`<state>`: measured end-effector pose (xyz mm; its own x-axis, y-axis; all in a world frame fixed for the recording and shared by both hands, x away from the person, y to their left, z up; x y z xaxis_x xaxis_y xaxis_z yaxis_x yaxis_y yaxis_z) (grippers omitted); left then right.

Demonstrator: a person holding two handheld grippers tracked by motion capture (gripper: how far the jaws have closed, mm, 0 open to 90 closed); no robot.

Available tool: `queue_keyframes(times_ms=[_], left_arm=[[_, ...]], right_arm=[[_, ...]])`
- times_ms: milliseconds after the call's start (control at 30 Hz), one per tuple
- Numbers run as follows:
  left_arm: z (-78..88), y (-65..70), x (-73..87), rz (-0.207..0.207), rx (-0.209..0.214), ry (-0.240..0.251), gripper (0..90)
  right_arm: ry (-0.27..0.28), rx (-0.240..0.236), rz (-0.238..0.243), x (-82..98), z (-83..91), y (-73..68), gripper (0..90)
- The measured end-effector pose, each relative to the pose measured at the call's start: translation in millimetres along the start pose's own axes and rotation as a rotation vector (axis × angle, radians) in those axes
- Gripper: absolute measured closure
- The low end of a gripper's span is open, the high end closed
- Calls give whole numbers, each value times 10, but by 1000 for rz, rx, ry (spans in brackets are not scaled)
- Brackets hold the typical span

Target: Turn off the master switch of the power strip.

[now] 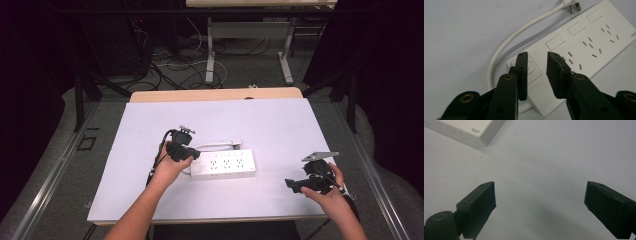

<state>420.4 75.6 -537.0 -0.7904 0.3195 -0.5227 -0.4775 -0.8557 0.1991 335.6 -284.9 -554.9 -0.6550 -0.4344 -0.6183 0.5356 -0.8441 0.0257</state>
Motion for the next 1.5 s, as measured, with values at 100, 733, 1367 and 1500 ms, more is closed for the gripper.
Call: queue_keyframes(times_ms=[100, 733, 1367, 1500], left_arm=[[-26, -5, -10, 2, 0, -6, 818], [-162, -72, -1, 36, -19, -42, 898], [-273, -102, 26, 60, -17, -71, 900], [-276, -93, 30, 52, -26, -66, 900]], right_arm=[[3, -1, 0, -1, -2, -1, 96], [0, 4, 9, 4, -19, 3, 96], [-3, 5, 6, 11, -27, 7, 96], [-5, -3, 6, 9, -26, -4, 96]])
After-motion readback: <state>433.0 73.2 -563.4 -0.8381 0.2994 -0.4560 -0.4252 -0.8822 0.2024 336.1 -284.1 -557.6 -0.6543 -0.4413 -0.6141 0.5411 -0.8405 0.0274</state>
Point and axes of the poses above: each handheld gripper's, and its own axes: z roughly backward along the jaws, x roughly out of its underside, y roughly to its right, the point moved 6 cm from there along -z, roughly forward along the jaws, and after that the axes turned 6 degrees about z, right-handed, at the moved point
